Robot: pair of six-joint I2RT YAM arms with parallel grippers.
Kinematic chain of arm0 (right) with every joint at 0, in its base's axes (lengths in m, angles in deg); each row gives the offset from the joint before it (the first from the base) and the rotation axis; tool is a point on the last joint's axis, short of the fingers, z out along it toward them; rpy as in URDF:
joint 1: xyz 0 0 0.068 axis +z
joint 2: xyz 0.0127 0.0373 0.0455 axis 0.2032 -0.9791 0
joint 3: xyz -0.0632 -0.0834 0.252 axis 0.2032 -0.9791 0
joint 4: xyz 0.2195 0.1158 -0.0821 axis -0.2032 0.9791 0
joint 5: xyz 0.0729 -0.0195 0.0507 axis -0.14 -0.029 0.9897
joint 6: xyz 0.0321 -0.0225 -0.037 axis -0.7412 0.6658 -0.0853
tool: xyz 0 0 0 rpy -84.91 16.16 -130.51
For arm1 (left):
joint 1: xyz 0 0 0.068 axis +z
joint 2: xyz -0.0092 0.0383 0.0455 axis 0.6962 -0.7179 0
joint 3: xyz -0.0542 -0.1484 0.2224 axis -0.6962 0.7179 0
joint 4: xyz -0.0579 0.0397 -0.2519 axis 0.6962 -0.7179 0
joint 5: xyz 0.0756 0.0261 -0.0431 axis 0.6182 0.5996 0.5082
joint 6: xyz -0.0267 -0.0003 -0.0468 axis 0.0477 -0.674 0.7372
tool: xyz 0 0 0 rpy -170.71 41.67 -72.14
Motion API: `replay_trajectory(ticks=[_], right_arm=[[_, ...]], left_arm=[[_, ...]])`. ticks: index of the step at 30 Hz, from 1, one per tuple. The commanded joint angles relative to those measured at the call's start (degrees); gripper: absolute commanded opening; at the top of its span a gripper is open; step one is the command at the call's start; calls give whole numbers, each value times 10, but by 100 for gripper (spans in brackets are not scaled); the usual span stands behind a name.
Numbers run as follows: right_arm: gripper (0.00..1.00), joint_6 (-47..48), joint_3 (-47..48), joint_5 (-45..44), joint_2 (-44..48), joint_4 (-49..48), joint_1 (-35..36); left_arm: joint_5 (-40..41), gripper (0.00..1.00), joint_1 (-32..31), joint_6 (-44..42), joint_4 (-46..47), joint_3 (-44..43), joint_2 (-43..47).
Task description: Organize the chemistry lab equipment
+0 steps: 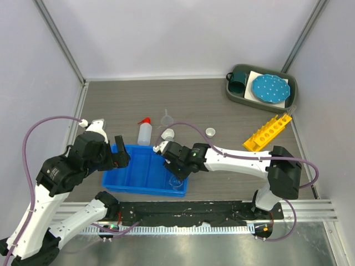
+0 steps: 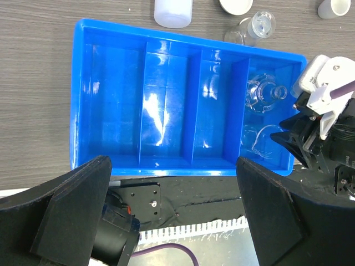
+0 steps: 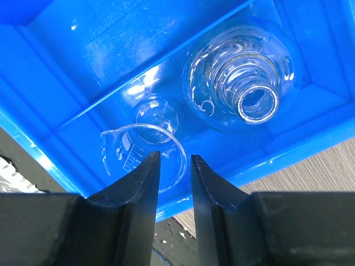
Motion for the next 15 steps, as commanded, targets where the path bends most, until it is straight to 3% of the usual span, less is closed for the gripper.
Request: replay_trajectory(ticks=[1,6,11,15], right_arm=[[35,-9,63,-36,38,34,17],[42,-19,165,-98,45,108,16],[47,-31,313,-163,-39,192,-9],[49,-52,375,-146,-101,198,-56]], left_arm=[[6,100,2,-5,4,-9,-3],[4,100,2,-4,5,-6,-3],[0,100,2,-3,7,-8,-5],[0,100,2,-4,4,-10,-7]])
